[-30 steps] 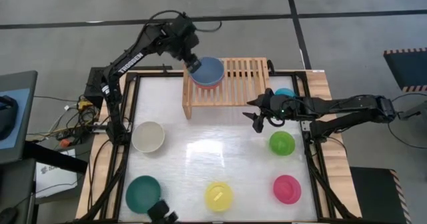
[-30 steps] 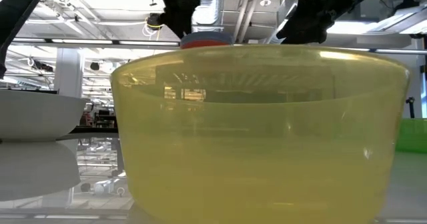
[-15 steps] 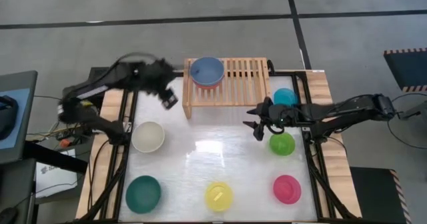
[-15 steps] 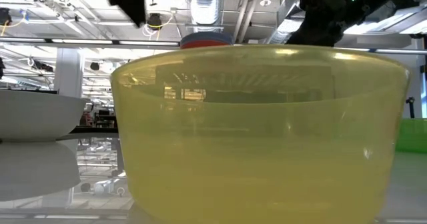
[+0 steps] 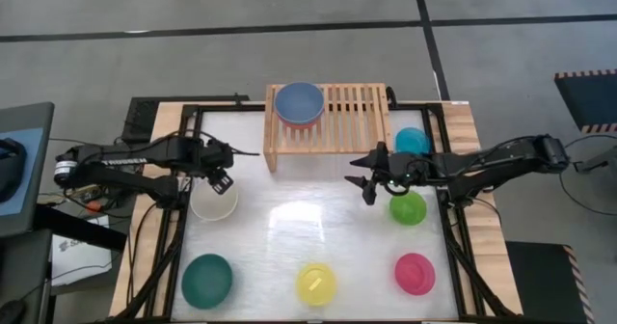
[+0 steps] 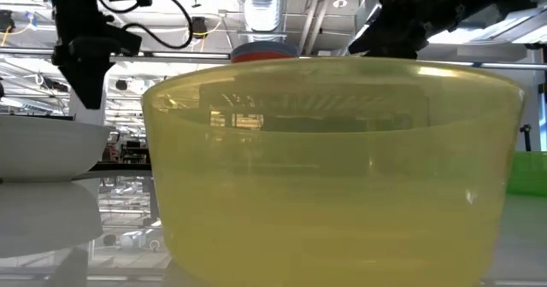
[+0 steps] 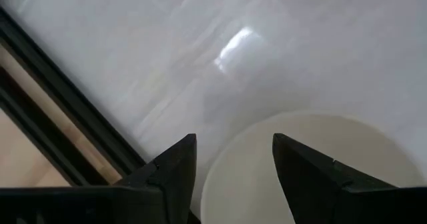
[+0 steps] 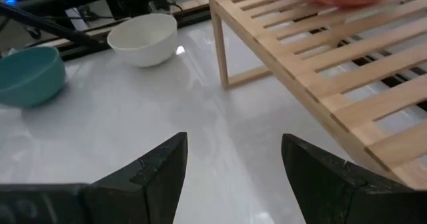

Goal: Place and stack bowls onto a shelf
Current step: Stack the big white bowl on top of the big blue bowl on the shelf

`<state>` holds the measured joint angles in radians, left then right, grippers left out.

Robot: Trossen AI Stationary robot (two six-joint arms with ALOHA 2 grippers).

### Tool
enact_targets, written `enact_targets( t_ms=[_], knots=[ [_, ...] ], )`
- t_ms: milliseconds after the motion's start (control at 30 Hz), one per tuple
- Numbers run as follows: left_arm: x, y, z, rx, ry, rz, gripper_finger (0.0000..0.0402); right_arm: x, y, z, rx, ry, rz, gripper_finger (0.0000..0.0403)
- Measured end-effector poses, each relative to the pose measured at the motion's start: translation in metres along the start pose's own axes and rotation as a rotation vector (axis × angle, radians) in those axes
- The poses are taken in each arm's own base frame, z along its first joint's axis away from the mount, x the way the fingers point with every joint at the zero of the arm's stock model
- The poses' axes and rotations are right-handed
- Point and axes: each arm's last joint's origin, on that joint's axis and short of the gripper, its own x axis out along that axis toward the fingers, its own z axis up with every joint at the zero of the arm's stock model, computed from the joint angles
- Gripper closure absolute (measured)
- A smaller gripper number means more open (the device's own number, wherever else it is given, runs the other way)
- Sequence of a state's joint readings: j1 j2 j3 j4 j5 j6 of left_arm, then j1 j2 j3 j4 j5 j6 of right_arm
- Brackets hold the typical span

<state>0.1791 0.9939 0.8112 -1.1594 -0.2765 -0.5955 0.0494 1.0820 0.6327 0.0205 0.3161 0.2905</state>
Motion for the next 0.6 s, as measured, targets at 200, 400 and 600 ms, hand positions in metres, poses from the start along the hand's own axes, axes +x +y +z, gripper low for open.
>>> enact_targets(
  t_ms=[200,400,600],
  knots=[
    [0.007,-0.001,-0.005,0.056,0.056,-0.039,0.0219,0.024,-0.002,-0.010,0.001,0.065,0.006,0.0133],
    [0.021,0.000,-0.016,0.148,0.126,-0.039,0.0219,0.042,-0.006,-0.011,-0.009,0.111,-0.005,0.0133],
    [0.035,0.003,-0.024,0.165,0.156,0.026,0.0234,0.045,-0.003,-0.004,-0.037,0.093,0.016,0.0133]
  ],
)
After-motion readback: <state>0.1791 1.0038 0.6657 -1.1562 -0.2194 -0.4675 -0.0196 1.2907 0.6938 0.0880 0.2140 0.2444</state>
